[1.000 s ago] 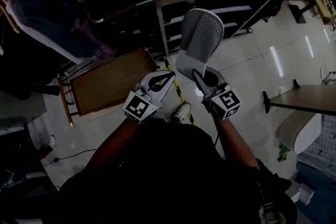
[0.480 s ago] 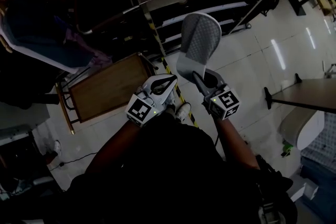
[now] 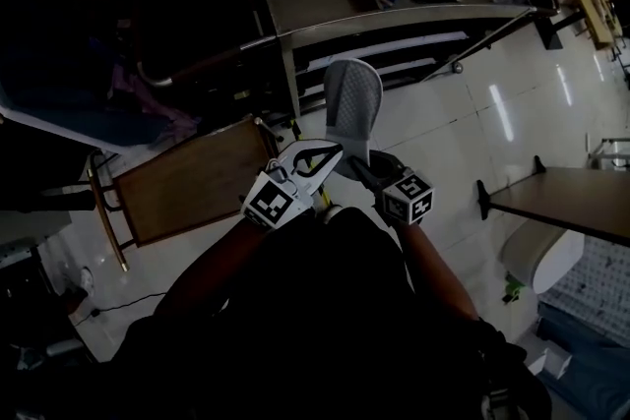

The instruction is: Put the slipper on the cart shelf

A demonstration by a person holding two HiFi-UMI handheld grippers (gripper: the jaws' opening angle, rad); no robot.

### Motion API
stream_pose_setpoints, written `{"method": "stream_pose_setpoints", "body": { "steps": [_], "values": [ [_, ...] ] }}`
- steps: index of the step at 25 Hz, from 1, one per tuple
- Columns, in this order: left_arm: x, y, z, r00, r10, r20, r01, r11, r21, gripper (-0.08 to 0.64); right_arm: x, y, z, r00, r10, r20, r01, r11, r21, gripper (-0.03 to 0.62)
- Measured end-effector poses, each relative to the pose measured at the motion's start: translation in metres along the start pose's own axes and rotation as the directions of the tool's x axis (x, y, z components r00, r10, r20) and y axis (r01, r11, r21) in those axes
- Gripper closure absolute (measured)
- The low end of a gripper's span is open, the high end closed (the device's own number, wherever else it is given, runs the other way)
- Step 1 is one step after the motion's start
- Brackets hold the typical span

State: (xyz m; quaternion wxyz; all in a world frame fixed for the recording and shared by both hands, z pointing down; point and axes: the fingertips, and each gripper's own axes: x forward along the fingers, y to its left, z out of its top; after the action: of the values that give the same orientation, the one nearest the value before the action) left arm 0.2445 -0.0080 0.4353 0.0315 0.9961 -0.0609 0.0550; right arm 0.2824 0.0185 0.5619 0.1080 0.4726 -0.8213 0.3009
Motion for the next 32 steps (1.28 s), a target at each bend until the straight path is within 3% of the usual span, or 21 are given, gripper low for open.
{"method": "stream_pose_setpoints", "body": {
  "steps": [8, 14, 21, 25, 32],
  "values": [
    [0.014, 0.031, -0.008, 1.000, 0.009, -0.020, -0.009, 1.000, -0.003, 0.558, 0.052, -0.028, -0.025, 0.968, 0.194, -0.159, -0.153, 0.960, 0.235, 0.526],
    [0.034, 0.058, -0.013, 0.997, 0.064, -0.030, -0.065, 0.998, -0.009, 0.558, 0.083, -0.077, -0.021, 0.953, 0.218, -0.212, -0.164, 0.955, 0.248, 0.526],
    [0.059, 0.093, -0.020, 0.988, 0.149, -0.048, -0.149, 0.989, -0.002, 0.558, 0.134, -0.135, -0.004, 0.934, 0.292, -0.207, -0.202, 0.907, 0.370, 0.525],
    [0.069, 0.102, -0.026, 0.983, 0.175, -0.058, -0.176, 0.984, -0.010, 0.558, 0.165, -0.158, 0.004, 0.917, 0.316, -0.244, -0.216, 0.907, 0.361, 0.525],
    [0.074, 0.118, -0.026, 0.970, 0.229, -0.077, -0.233, 0.971, -0.046, 0.558, 0.205, -0.181, 0.042, 0.940, 0.287, -0.186, -0.230, 0.933, 0.277, 0.525]
  ]
}}
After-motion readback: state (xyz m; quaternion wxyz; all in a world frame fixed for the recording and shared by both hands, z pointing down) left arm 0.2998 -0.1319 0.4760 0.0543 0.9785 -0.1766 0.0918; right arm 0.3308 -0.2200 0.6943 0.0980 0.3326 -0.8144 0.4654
